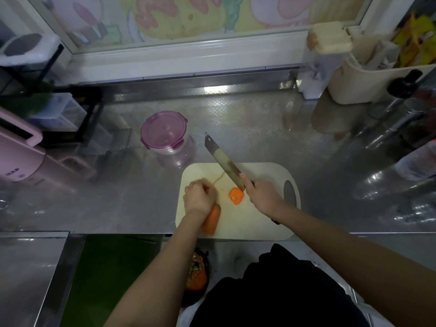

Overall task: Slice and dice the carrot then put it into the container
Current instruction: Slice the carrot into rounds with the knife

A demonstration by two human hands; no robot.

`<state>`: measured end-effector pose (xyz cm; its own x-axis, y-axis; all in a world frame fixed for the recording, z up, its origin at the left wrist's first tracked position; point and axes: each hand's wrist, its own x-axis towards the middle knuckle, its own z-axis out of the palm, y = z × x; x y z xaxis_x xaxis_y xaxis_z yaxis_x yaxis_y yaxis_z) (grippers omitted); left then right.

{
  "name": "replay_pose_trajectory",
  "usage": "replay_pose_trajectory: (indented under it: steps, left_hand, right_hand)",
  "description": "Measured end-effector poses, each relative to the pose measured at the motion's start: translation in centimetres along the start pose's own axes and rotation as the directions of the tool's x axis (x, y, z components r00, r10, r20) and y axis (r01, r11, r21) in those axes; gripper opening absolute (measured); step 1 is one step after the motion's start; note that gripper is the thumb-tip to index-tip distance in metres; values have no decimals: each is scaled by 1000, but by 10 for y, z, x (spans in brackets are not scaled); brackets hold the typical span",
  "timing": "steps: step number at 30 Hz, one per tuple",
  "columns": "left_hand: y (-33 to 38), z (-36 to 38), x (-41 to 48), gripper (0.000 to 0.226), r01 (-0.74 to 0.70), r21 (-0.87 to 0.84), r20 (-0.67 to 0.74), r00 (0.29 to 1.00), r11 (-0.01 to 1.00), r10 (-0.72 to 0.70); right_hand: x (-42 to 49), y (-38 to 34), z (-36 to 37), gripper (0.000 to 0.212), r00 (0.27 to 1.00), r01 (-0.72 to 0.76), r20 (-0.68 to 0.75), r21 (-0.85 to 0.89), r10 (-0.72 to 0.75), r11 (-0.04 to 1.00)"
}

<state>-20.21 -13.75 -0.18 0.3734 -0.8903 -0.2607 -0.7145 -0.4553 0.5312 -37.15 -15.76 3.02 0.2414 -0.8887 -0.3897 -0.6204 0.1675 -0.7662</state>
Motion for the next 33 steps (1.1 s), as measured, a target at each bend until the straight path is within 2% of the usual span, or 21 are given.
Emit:
replay_pose_trajectory:
  steps: [2,4,6,9,13,15,18,21,24,26,28,30,33]
  left_hand:
    - [-1,-7,-1,4,2,-241,-91,996,970,-25]
    - [-9,-16,-5,8,12,-353,-168,983,936,-76]
    - [-25,-24,-9,10,41,-375,-239,961,926,-140]
    - [-60,-31,-13,14,170,-341,-287,918,925,-275]
    - [-91,-38,-18,19,353,-253,-224,885,901,-409]
    - [-92,-38,-23,31,343,-129,-246,898,930,-365]
    - [-71,-36,-38,35,132,-19,-287,949,991,-132]
    - [-40,-22,-58,30,-47,68,-138,989,997,56]
    - [-23,-1,-72,46,-128,186,51,991,974,120]
    - [-18,10,-75,53,-124,182,109,988,975,105]
    - [-16,14,-74,49,-109,104,141,986,989,94]
    - [-15,14,-72,43,-106,4,141,984,994,105]
    - [-16,7,-69,44,-108,-41,93,989,993,111]
  right_hand:
    - [-1,0,0,62,1000,4,-12,17,-4,1000]
    - [-3,-2,0,62,1000,15,-23,37,-14,999]
    - [-4,-4,2,61,999,29,-22,37,-28,999]
    - [-8,-10,8,61,998,61,-11,13,-61,998]
    - [-12,-14,19,63,996,81,40,-1,-81,997]
    - [-14,-11,27,65,994,88,61,-24,-86,996]
    - [-17,-5,36,60,994,95,65,-45,-92,994]
    - [-20,-5,37,59,995,80,54,-33,-78,996]
    - [-22,-3,33,60,997,71,45,-51,-69,996]
    - [-22,0,30,59,998,42,47,-76,-38,996]
    - [-21,4,27,58,999,13,45,-97,-9,995]
    - [-22,6,24,59,999,5,44,-98,0,995]
    - [-26,8,21,62,999,10,54,-83,-5,996]
